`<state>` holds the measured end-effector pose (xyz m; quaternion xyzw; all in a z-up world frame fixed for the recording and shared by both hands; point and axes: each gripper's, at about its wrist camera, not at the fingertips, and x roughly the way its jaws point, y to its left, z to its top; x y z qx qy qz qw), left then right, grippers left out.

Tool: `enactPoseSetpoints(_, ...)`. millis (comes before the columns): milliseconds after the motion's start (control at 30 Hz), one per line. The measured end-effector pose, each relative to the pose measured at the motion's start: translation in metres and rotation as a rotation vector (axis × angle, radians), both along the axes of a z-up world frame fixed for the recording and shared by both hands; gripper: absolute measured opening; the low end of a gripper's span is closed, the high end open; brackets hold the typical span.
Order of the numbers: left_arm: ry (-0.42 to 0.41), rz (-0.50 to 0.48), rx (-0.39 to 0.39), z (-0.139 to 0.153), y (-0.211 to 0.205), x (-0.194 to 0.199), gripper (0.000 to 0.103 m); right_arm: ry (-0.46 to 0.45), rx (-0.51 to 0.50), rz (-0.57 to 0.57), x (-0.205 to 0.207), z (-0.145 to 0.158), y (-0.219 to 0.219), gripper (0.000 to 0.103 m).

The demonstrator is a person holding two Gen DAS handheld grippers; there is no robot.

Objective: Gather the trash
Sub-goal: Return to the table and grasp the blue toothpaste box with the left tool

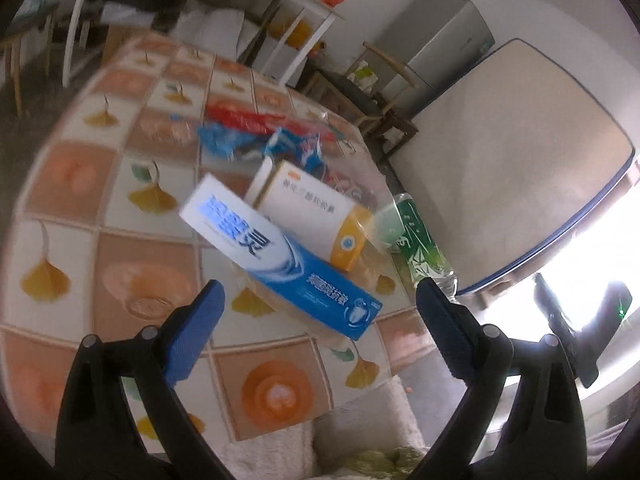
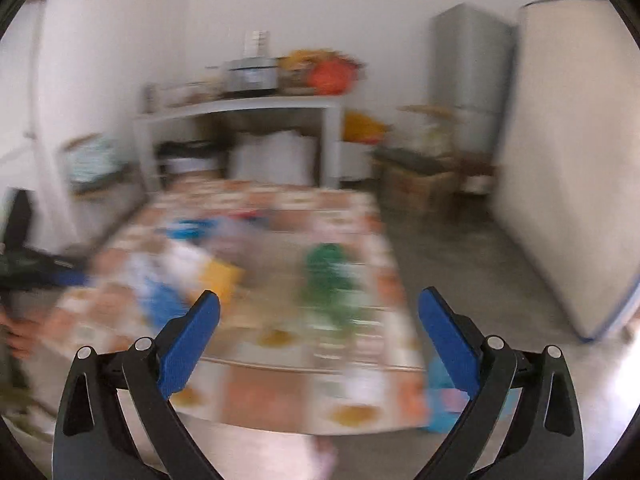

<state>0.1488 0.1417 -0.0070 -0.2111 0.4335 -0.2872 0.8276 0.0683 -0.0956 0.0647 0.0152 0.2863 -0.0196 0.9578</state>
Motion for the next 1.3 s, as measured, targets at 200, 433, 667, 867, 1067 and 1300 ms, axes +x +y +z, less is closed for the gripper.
enactPoseSetpoints(200, 0.090, -0.020, -0.110, -0.035, -0.003, 0.013, 0.069, 0.226, 0.185, 0.242, 0.065, -0.051, 0.057, 0.080)
enactPoseSetpoints(433, 0.172, -0.027, -0.192, -0.062, 0.005, 0.018, 0.047, 0.411, 0.210, 0.331, 0.104, -0.097, 0.088, 0.068)
enactPoseSetpoints(667, 0.203, -0.021, -0.192, -0.078, 0.009, 0.018, 0.039, 0.479, 0.190, 0.399, 0.119, -0.114, 0.105, 0.059)
enactPoseSetpoints(867, 0.229, 0.017, -0.173, -0.083, 0.024, 0.017, 0.041, 0.433, 0.181, 0.516, 0.112, -0.103, 0.122, 0.059)
enactPoseSetpoints(1067, 0.207, 0.086, -0.180, -0.071, 0.052, 0.014, 0.062, 0.427, 0.164, 0.637, 0.101, -0.101, 0.148, 0.059)
enactPoseSetpoints(1300, 0.243, 0.101, -0.155, -0.069, 0.053, 0.011, 0.077, 0.426, 0.210, 0.743, 0.085, -0.101, 0.169, 0.059)
